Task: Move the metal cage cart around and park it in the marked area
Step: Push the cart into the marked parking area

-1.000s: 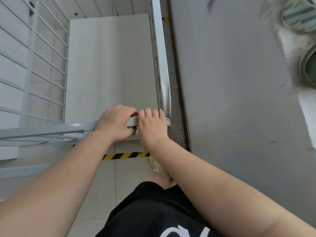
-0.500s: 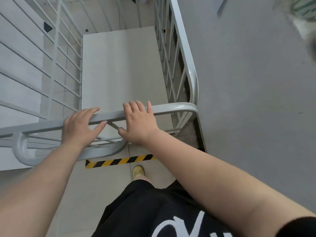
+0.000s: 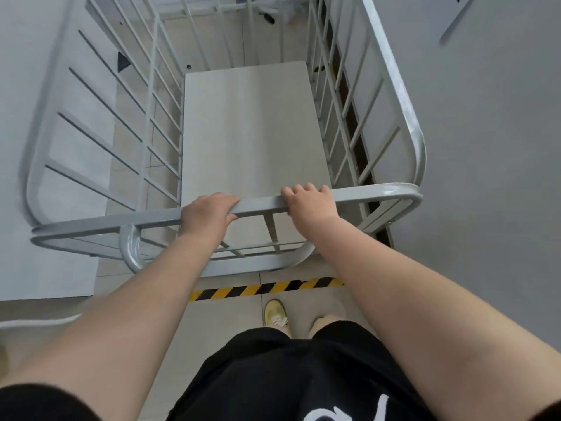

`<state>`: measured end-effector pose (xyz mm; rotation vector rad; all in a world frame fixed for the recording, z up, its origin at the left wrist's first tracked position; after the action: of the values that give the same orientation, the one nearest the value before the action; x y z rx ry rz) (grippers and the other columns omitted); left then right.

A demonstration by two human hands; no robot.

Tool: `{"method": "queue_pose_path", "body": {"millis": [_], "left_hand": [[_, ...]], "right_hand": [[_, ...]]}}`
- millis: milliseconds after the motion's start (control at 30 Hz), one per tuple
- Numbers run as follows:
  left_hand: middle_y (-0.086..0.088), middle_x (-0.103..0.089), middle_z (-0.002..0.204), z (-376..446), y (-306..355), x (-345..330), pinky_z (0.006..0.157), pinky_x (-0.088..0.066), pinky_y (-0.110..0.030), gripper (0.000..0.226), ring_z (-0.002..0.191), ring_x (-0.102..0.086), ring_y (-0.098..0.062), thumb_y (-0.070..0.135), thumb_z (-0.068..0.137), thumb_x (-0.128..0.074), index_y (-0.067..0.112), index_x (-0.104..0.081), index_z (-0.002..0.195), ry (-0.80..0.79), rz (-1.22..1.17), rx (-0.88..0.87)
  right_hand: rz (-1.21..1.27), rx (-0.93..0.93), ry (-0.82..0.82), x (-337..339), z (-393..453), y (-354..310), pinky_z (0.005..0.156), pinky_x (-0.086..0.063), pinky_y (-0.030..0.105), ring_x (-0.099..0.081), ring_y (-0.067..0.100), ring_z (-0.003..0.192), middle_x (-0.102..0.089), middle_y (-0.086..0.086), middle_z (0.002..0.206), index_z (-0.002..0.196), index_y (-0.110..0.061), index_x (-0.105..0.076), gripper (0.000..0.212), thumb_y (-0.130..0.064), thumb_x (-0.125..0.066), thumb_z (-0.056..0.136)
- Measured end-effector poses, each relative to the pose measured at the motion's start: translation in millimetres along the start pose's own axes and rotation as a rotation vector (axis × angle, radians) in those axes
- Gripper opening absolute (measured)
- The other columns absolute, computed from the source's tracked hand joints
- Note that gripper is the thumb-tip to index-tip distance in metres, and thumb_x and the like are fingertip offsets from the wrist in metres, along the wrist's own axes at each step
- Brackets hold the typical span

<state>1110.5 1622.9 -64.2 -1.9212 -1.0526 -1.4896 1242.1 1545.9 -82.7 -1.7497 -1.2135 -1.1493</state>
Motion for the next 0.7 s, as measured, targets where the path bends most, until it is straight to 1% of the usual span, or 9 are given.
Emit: {"method": "queue_pose_path", "body": {"millis": [233,267,333,400,467,533,567,633,700], "left_hand": [[-0.005,-0.064,0.118,-2,1,3,0.08,-0.047,-0.036,0.03,0.107,-0.057,-0.029,0.029,0.096,-0.049,0.019,-0.058,0.122,0.002,-0.019,-0.003],[-0.004,-0.064,0.119,-3,0,4,0.08,-0.047,-0.036,0.031,0.108,-0.057,-0.028,0.031,0.096,-0.049,0.02,-0.057,0.123,-0.007,-0.039,-0.014],[0.0,-0.063,0.123,-3,-11,6,0.08,-0.049,-0.036,0.037,0.11,-0.057,-0.025,0.038,0.094,-0.051,0.025,-0.054,0.128,-0.025,-0.06,-0.019],[0.003,-0.062,0.124,0,-33,8,0.081,-0.049,-0.037,0.047,0.11,-0.058,-0.022,0.049,0.089,-0.052,0.028,-0.05,0.131,-0.044,-0.026,0.026],[0.001,-0.062,0.121,6,-46,0,0.082,-0.046,-0.038,0.047,0.108,-0.057,-0.023,0.056,0.089,-0.046,0.027,-0.051,0.125,-0.107,0.085,0.017],[-0.002,-0.061,0.117,10,-45,-13,0.074,-0.042,-0.037,0.041,0.105,-0.055,-0.026,0.054,0.093,-0.036,0.025,-0.048,0.119,-0.193,0.173,-0.047],[-0.003,-0.061,0.117,11,-44,-17,0.072,-0.04,-0.037,0.04,0.105,-0.055,-0.027,0.054,0.094,-0.033,0.024,-0.047,0.118,-0.212,0.192,-0.07],[-0.003,-0.061,0.116,12,-42,-19,0.074,-0.042,-0.038,0.04,0.105,-0.055,-0.028,0.054,0.094,-0.031,0.025,-0.046,0.117,-0.21,0.202,-0.083],[-0.005,-0.061,0.117,11,-43,-19,0.081,-0.044,-0.041,0.041,0.106,-0.055,-0.03,0.054,0.094,-0.03,0.024,-0.046,0.117,-0.182,0.191,-0.061]], "right_hand": [[-0.015,-0.01,-0.008,3,1,0,0.089,-0.036,0.034,-0.049,0.025,0.113,-0.056,0.003,0.119,0.122,-0.018,-0.043,0.029,-0.011,-0.044,0.094],[-0.008,-0.021,-0.011,2,1,0,0.09,-0.036,0.034,-0.05,0.025,0.113,-0.057,0.003,0.118,0.121,-0.018,-0.045,0.027,-0.013,-0.045,0.095],[0.012,-0.027,0.008,6,1,-4,0.092,-0.037,0.035,-0.051,0.026,0.112,-0.057,0.002,0.118,0.121,-0.018,-0.047,0.027,-0.026,-0.05,0.095],[0.028,0.036,0.021,11,8,-23,0.092,-0.039,0.035,-0.052,0.026,0.114,-0.057,0.002,0.12,0.122,-0.019,-0.047,0.036,-0.039,-0.052,0.094],[0.026,0.133,-0.048,7,20,-49,0.087,-0.04,0.035,-0.053,0.027,0.116,-0.056,0.004,0.123,0.125,-0.018,-0.045,0.039,-0.042,-0.049,0.095],[0.024,0.162,-0.176,-3,30,-62,0.079,-0.041,0.037,-0.054,0.03,0.115,-0.053,0.007,0.124,0.125,-0.015,-0.043,0.039,-0.042,-0.043,0.097],[0.022,0.163,-0.206,-7,33,-64,0.075,-0.041,0.038,-0.056,0.031,0.114,-0.052,0.007,0.124,0.125,-0.014,-0.042,0.04,-0.043,-0.042,0.098],[0.005,0.154,-0.189,-8,32,-61,0.072,-0.039,0.037,-0.057,0.031,0.11,-0.051,0.008,0.122,0.124,-0.014,-0.042,0.04,-0.043,-0.041,0.098],[-0.015,0.134,-0.112,-4,28,-60,0.077,-0.039,0.035,-0.055,0.03,0.111,-0.053,0.008,0.12,0.122,-0.013,-0.044,0.038,-0.043,-0.041,0.098]]}}
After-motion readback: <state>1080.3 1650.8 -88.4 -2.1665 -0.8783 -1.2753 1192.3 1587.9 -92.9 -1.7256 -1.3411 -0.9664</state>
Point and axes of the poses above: each hand's wrist, its own z-axis towards the middle knuckle, its own x-axis out of the back of the hand, y = z × x, the point moved 9 cm from there along z, towards the middle knuckle
